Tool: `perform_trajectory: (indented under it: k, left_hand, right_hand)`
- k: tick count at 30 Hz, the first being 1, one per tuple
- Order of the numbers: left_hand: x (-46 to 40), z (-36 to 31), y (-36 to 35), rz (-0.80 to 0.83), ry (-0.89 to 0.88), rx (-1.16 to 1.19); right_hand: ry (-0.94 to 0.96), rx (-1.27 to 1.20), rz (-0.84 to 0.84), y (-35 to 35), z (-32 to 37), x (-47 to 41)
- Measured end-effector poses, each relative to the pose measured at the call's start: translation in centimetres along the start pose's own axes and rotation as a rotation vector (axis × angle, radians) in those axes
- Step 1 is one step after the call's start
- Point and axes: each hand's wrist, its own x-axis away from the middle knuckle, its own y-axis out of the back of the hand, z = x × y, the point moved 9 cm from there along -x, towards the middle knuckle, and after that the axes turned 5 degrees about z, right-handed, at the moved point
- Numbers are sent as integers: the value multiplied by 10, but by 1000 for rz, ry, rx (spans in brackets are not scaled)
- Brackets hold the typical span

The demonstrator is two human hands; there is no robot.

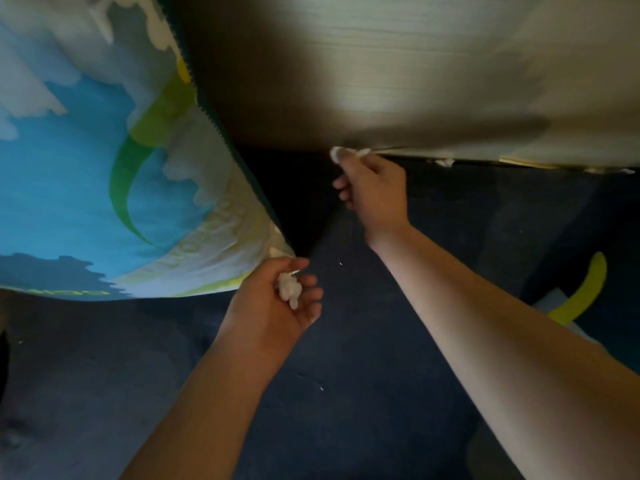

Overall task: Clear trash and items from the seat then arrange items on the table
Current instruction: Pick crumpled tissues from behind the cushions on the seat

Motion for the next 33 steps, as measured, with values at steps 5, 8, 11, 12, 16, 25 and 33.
perform_trajectory:
  k: [5, 8, 11, 12, 16, 25, 33]
  left_hand:
    - [3, -2, -16, 33, -51, 94]
    - [0, 4, -31, 52, -70, 186]
    - [-5, 16, -47, 63, -75, 249]
    - [-6, 20, -53, 70, -64, 260]
    - [-11, 32, -72, 58, -30, 247]
    - [-30, 42, -93, 6, 22, 158]
    - [-38, 49, -103, -54, 4, 38]
  right_hand:
    - [-2, -60, 75, 36, 23, 77]
    - [0, 20, 33, 51, 20, 117]
    - [-12, -36, 33, 54, 7, 144]
    - [-11, -38, 42, 54, 3, 150]
    - [6, 116, 31, 60, -9, 160]
    - [343, 802, 41, 66, 25, 149]
    - [338, 972, 481, 60, 34, 121]
